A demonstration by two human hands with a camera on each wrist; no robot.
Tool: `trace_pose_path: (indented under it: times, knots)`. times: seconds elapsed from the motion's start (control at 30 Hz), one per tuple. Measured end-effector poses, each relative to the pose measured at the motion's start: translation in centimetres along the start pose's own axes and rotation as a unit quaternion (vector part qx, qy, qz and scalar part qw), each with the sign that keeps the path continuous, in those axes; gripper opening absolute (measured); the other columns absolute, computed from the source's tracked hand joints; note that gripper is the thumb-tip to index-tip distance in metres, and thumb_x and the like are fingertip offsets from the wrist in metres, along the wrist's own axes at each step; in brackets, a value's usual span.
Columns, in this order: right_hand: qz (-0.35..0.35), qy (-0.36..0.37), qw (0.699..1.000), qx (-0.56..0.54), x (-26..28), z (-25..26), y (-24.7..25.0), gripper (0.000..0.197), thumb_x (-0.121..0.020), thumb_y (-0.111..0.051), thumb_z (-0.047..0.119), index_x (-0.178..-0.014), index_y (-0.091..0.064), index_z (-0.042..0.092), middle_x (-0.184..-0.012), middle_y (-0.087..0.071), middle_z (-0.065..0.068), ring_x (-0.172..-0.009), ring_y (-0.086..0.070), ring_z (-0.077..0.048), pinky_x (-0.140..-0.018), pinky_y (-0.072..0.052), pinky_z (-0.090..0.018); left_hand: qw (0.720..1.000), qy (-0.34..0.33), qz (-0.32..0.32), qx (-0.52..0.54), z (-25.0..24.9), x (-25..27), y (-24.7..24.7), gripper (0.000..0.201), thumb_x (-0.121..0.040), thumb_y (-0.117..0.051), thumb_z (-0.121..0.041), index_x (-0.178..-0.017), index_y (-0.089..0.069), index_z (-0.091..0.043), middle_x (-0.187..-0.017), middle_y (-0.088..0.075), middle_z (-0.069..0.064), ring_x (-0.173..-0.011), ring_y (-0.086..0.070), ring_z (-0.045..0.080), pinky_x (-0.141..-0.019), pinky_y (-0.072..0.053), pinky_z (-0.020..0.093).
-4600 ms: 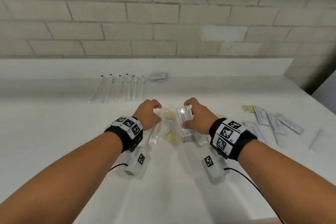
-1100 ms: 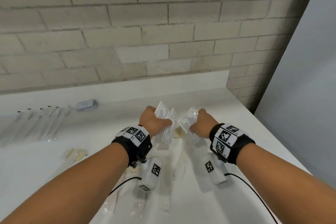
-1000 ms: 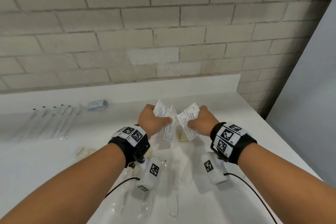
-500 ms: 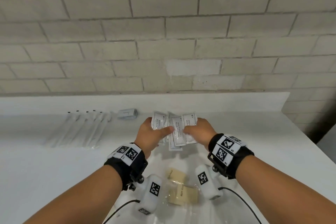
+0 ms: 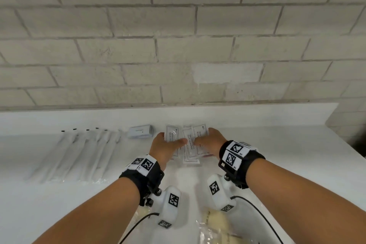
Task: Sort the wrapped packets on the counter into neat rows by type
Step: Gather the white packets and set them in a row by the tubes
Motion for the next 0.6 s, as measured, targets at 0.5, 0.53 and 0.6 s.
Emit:
trace_pose_path:
  times: [0.5, 0.53, 0.6]
  knots:
    - [0.016, -0.03, 0.984, 0.173, -9.1, 0.6, -1.5, 0.018, -0.079, -0.068, 0.01, -0.068, -0.054, 0.007, -0.072, -0.058, -0.008, -0.071, -0.058, -0.024, -0.06, -0.049, -0.028, 0.945, 0.011, -0.055, -0.323, 0.0, -7.6, -0.7, 0.043, -0.076, -0.074, -0.042, -0.104, -0.067, -0.011, -0.1, -0.072, 0.005, -0.095, -0.068, 0.024, -0.082, -0.057, 0.034]
    - [0.018, -0.018, 0.983, 0.184, -9.2, 0.7, -1.6, 0.01, -0.08, -0.068, 0.01, -0.079, -0.059, 0.005, -0.083, -0.064, -0.012, -0.081, -0.062, -0.026, -0.07, -0.053, -0.03, 0.943, 0.013, -0.055, -0.329, 0.1, -7.7, -0.7, 0.046, -0.075, -0.073, -0.044, -0.106, -0.066, -0.011, -0.102, -0.071, 0.005, -0.095, -0.067, 0.024, -0.083, -0.057, 0.035]
    - [0.0, 0.004, 0.979, 0.205, -9.4, 0.7, -1.5, 0.017, -0.082, -0.065, 0.008, -0.099, -0.063, 0.005, -0.101, -0.067, -0.015, -0.102, -0.065, -0.03, -0.086, -0.053, -0.033, 0.945, 0.024, -0.061, -0.32, 0.3, -7.5, -0.7, 0.055, -0.074, -0.072, -0.049, -0.112, -0.063, -0.009, -0.107, -0.07, 0.006, -0.099, -0.066, 0.025, -0.086, -0.056, 0.037]
Point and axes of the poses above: each hand's wrist, its own x-axis away from the middle knuckle, its own y-axis out of the back of the hand, z = x × y, the point moved 5 cm from there along -x, towards the middle knuckle
